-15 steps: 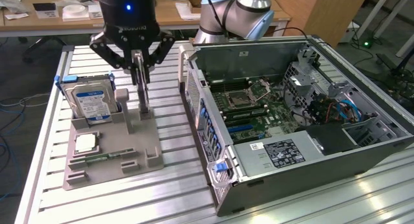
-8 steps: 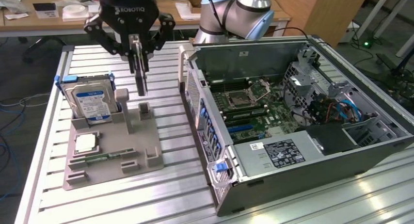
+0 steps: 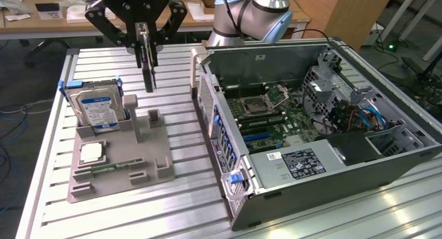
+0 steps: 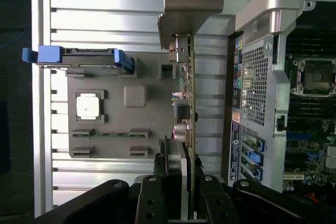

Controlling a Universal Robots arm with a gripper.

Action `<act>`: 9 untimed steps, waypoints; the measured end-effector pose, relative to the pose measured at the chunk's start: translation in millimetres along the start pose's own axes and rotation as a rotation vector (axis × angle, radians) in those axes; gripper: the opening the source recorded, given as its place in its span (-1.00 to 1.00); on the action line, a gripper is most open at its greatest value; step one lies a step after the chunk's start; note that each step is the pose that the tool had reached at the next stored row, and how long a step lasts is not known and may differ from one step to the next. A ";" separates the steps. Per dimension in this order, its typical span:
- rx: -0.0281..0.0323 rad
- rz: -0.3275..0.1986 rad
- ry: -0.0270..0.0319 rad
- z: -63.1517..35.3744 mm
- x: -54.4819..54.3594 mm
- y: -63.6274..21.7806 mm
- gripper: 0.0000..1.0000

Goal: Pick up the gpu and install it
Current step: 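Pick up the gpu and move the gpu toward the slot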

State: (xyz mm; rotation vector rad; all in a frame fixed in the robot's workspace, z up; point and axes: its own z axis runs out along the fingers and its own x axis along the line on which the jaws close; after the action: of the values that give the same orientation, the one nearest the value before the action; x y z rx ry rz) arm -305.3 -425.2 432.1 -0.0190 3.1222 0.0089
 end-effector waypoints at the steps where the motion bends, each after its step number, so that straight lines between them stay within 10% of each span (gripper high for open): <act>1: -0.0001 0.000 -0.0001 0.0 0.0 0.0 -0.44; 9: -0.0028 0.000 0.0002 0.3 -8.7 -0.1 -0.44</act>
State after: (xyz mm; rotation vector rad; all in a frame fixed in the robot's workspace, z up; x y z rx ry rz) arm -296.7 -425.2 432.0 -0.0190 3.1224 0.0132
